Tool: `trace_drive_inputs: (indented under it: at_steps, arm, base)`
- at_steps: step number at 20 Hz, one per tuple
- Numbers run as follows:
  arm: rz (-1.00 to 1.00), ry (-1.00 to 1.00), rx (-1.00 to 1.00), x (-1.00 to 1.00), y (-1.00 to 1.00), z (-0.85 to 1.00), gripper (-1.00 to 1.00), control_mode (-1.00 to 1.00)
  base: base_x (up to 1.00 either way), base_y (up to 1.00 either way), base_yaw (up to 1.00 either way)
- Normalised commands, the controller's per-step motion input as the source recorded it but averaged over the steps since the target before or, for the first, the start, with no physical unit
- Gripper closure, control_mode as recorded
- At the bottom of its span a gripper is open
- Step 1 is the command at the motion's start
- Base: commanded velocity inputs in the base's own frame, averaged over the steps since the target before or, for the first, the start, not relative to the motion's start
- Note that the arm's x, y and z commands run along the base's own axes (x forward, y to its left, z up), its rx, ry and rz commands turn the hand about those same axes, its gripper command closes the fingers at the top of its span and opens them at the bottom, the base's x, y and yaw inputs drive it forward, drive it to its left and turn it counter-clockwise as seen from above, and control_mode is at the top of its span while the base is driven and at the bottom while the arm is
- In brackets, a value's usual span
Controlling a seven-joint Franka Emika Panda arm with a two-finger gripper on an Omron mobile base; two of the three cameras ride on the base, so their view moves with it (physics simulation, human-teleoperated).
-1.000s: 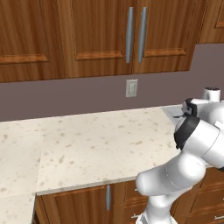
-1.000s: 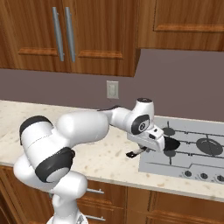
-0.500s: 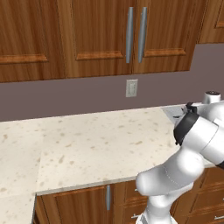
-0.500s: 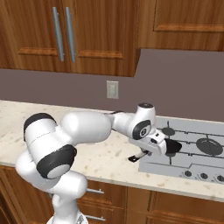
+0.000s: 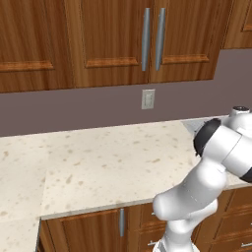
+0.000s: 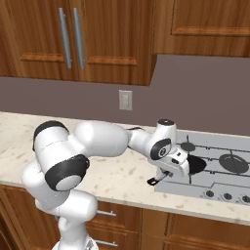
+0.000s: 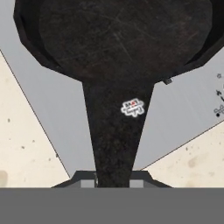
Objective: Place both pans onto different burners. Then place the sweet potato and the chicken drumstick on different pans.
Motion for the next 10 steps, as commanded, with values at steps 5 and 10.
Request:
trace_drive_inputs:
  at_steps: [5, 10]
  arm:
    - [0.0, 0.0, 0.0, 0.19, -0.05, -0.25, 1.0, -1.0]
    - [0.0, 0.0, 0.0, 0.07, -0.07, -0.17, 1.0, -1.0]
  base:
    - [0.0, 0.0, 0.0]
    - [0.0, 0.0, 0.0]
